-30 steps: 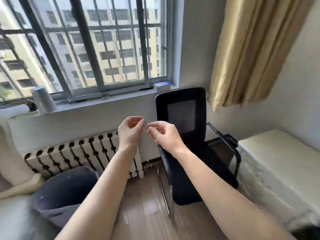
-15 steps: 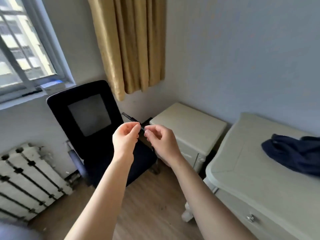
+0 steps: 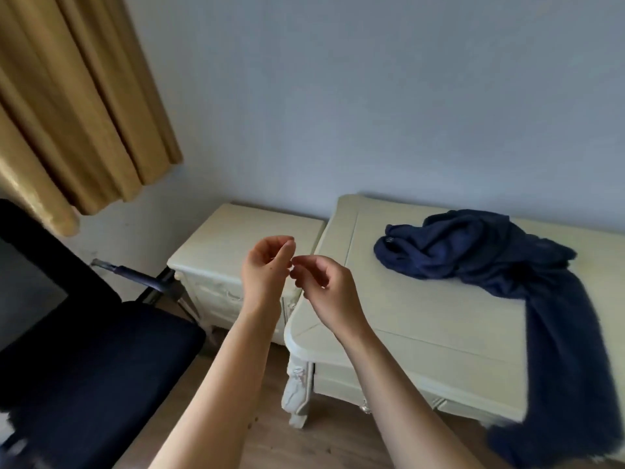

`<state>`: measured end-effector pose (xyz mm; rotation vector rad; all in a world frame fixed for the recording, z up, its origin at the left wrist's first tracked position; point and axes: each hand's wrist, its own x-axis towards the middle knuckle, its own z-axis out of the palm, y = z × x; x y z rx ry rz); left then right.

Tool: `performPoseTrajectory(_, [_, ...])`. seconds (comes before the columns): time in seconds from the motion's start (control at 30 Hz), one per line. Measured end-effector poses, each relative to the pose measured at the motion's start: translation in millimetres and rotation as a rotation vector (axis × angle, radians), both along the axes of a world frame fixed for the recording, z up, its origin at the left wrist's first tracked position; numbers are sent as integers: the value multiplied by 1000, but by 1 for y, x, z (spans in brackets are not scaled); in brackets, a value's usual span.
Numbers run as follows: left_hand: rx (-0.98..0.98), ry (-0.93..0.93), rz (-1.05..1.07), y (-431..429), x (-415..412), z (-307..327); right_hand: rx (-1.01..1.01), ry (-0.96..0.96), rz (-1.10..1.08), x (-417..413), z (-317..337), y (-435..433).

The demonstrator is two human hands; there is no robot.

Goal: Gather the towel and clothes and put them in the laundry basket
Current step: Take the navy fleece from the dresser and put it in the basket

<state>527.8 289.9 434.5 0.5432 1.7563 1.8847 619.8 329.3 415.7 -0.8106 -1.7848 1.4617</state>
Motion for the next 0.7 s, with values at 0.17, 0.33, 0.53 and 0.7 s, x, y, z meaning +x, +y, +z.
performPoseTrajectory(0.17, [4,2,-138,51,11,-4,-16,12,-143,18,-6,35])
performPoseTrajectory(0.33, [-29,3,-262,99,27,-19,-40,16,-286,38,-20,69])
performPoseTrajectory(0.53, [-95,10,-347,140,49,-30,-81,3,-390,64,-30,106])
performPoseTrajectory(0.7, [-126,46,-369,179,74,-35,-81,2,-403,86,-38,146])
